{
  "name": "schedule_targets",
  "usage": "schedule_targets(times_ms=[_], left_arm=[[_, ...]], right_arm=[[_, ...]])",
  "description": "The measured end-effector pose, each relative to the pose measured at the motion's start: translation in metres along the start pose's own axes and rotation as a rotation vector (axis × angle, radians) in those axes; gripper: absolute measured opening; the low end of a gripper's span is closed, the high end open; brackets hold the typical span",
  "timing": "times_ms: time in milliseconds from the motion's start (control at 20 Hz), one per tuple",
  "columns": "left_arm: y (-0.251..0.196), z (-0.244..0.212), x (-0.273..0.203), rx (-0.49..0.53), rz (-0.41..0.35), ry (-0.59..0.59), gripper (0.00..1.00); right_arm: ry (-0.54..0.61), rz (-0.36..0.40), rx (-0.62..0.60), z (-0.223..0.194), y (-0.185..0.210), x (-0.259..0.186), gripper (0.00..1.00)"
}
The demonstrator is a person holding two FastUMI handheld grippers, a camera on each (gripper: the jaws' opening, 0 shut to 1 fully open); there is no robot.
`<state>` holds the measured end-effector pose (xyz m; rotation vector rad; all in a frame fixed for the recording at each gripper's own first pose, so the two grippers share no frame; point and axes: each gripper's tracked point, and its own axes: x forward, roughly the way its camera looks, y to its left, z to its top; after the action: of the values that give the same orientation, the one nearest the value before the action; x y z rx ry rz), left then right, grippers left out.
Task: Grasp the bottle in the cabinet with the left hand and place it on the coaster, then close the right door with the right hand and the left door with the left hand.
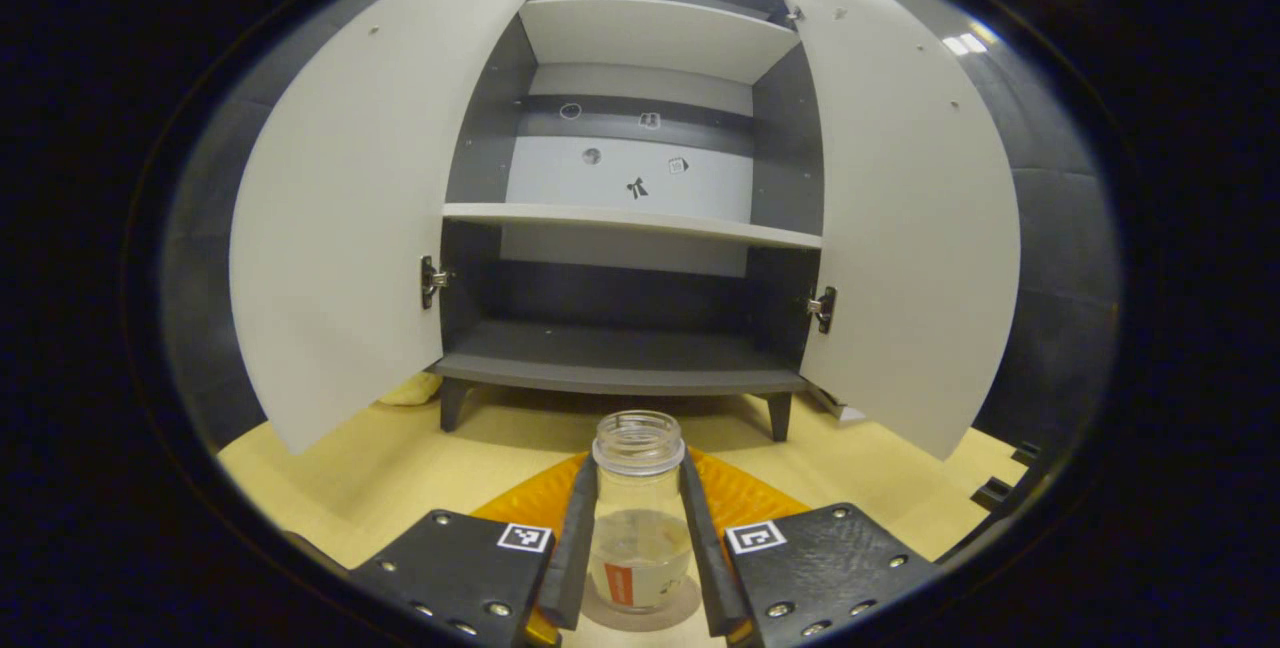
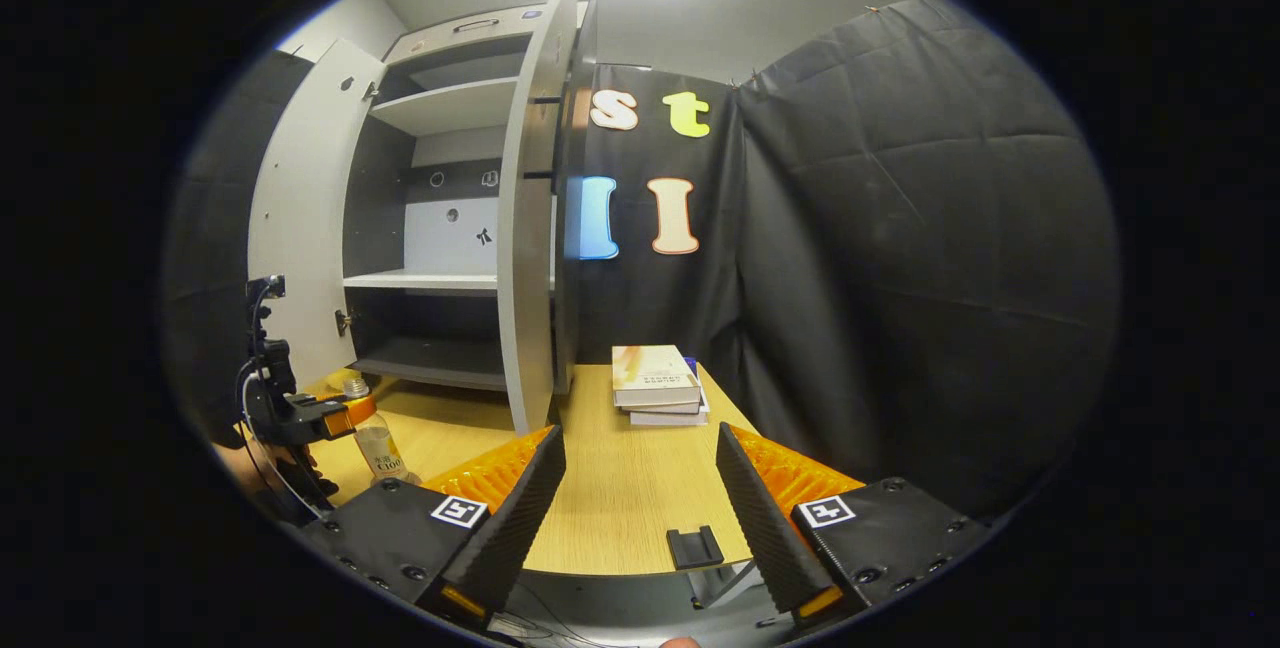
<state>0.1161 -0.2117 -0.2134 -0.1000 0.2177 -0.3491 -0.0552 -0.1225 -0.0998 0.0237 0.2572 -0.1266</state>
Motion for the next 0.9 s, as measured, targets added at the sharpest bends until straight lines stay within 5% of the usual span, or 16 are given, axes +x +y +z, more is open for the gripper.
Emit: schedule_targets(times_ms=[400,500,900], left_arm=[[-0.004,-0.002,-0.011,0.009,0.015,0.03,0.55],[-0.006,0.006,-0.016,0.014,0.02,0.031,0.89],[-0.021,0.079,-0.055,0.057,0.024,-0.047,0.91]], right_arm=[[-0.022,0.01,0.029,0.008,-0.002,0.004,0.97],[-0.031,0.015,0.046,0.012,-0.002,0.007,0.97],[-0.111,0.065,-0.01,0.059,-0.01,0.025,0.97]])
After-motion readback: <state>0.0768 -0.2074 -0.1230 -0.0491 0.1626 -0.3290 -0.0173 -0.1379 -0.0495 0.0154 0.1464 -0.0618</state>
